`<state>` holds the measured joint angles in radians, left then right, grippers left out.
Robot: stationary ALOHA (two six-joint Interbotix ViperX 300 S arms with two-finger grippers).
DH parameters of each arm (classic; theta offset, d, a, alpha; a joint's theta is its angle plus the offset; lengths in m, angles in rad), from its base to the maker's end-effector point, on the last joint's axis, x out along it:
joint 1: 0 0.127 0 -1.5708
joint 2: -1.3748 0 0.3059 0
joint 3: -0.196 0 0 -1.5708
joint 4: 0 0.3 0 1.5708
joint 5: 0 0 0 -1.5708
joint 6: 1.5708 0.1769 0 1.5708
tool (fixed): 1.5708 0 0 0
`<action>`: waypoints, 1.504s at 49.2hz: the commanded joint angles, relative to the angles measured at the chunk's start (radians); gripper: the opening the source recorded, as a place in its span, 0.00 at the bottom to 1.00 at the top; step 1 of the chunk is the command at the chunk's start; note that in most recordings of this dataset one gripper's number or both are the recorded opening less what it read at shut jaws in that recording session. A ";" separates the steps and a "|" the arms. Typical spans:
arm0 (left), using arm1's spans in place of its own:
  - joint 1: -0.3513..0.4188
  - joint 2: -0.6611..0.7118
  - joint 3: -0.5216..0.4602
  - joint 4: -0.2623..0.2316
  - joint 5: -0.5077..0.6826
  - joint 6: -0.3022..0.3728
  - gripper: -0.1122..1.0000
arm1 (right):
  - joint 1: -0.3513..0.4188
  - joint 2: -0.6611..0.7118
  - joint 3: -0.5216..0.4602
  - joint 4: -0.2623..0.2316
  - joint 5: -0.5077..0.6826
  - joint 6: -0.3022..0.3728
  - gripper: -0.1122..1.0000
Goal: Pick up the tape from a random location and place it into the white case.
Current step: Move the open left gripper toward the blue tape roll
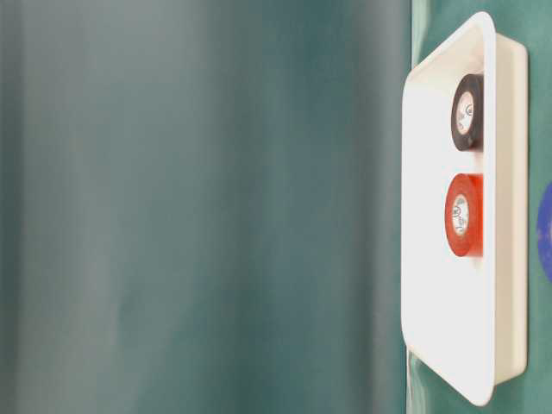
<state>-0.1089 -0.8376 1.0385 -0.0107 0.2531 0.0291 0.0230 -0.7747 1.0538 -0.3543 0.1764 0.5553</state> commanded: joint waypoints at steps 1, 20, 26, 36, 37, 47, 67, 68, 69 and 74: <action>-0.003 0.009 -0.012 -0.002 -0.012 -0.002 0.99 | 0.002 0.000 -0.015 0.000 -0.006 -0.002 0.84; 0.002 0.060 -0.023 -0.002 -0.084 0.000 0.99 | 0.002 0.000 -0.018 -0.002 -0.009 -0.002 0.84; 0.026 0.114 -0.040 -0.002 -0.129 0.002 0.99 | 0.002 0.000 -0.018 0.000 -0.009 -0.002 0.84; 0.046 0.230 -0.106 0.000 -0.150 0.006 0.99 | 0.000 0.000 -0.018 0.000 -0.006 -0.002 0.84; 0.046 0.242 -0.115 0.000 -0.150 0.006 0.99 | 0.002 0.000 -0.018 0.000 -0.006 -0.002 0.84; 0.046 0.364 -0.212 0.000 -0.158 0.008 0.99 | 0.002 0.000 -0.018 -0.002 -0.006 -0.003 0.84; 0.046 0.580 -0.430 0.003 -0.175 0.012 0.99 | 0.002 0.002 -0.018 0.000 -0.002 -0.002 0.84; 0.046 0.588 -0.439 0.003 -0.175 0.012 0.99 | 0.002 0.002 -0.018 -0.002 -0.002 -0.002 0.84; 0.046 0.597 -0.448 0.003 -0.175 0.012 0.99 | 0.002 0.003 -0.018 -0.002 -0.002 -0.003 0.84; 0.052 0.632 -0.482 0.005 -0.175 0.012 0.99 | 0.002 0.003 -0.018 -0.002 -0.002 -0.003 0.84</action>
<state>-0.0644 -0.2163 0.6029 -0.0092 0.0859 0.0399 0.0230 -0.7747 1.0538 -0.3543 0.1779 0.5538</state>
